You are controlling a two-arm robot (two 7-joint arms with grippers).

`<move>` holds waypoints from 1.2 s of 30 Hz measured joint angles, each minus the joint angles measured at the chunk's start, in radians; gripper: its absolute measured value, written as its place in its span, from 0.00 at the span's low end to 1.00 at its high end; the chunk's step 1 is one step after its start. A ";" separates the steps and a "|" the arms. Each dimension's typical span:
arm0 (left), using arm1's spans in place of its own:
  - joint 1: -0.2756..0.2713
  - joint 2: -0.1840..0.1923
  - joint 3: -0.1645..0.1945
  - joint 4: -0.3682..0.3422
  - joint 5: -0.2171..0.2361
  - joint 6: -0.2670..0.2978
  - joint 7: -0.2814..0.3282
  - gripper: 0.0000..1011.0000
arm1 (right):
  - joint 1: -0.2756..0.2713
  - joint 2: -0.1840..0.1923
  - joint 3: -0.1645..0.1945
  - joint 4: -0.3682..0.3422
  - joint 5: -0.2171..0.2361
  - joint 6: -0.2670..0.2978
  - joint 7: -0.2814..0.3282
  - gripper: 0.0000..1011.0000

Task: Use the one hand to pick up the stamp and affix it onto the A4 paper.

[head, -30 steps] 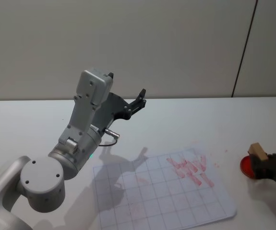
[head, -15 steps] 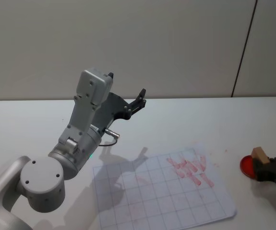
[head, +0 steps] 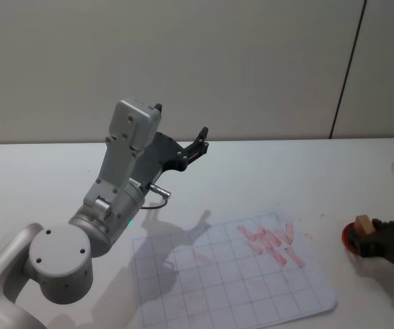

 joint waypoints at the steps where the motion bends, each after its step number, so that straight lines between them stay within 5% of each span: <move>1: 0.000 0.000 0.000 0.000 0.000 0.000 0.000 0.99 | 0.001 0.000 0.000 0.001 -0.001 -0.003 0.001 0.51; 17: 0.000 0.000 0.000 0.000 0.000 0.000 0.000 0.99 | -0.019 0.004 0.003 -0.047 -0.032 -0.119 0.002 0.99; 36: 0.000 0.000 0.000 0.000 0.000 0.000 0.000 0.99 | -0.064 0.037 0.017 -0.102 -0.107 -0.381 -0.003 0.99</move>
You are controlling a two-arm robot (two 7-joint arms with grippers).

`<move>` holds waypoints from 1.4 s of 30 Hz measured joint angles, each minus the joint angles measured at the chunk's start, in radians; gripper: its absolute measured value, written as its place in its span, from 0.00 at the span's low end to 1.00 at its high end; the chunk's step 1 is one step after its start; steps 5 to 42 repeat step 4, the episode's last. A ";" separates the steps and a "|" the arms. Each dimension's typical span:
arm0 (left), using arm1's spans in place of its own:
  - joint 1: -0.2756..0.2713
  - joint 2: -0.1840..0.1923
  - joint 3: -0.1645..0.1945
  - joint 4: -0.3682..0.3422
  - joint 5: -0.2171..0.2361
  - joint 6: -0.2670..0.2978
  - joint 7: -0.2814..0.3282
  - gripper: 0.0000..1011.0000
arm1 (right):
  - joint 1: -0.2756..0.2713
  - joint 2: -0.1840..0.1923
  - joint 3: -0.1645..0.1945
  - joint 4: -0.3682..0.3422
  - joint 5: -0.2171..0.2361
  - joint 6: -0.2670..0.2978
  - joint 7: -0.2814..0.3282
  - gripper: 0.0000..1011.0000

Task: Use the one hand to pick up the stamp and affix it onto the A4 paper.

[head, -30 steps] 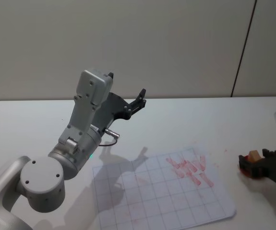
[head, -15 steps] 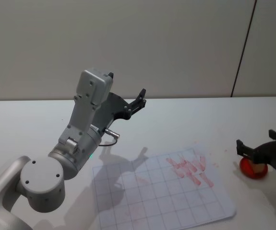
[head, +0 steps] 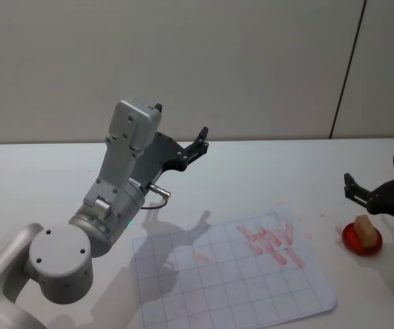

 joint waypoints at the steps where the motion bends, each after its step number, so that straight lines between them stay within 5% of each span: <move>1: 0.000 0.000 0.000 0.000 0.000 0.000 0.000 0.99 | -0.001 0.001 0.000 -0.001 -0.004 -0.016 0.000 0.99; 4: 0.000 0.000 0.000 0.000 0.000 0.000 0.000 0.99 | -0.007 0.007 0.004 -0.004 -0.017 -0.063 0.000 0.99; 42: 0.000 0.000 0.000 0.000 0.000 0.000 0.000 0.99 | -0.007 0.007 0.004 -0.004 -0.017 -0.063 0.000 0.99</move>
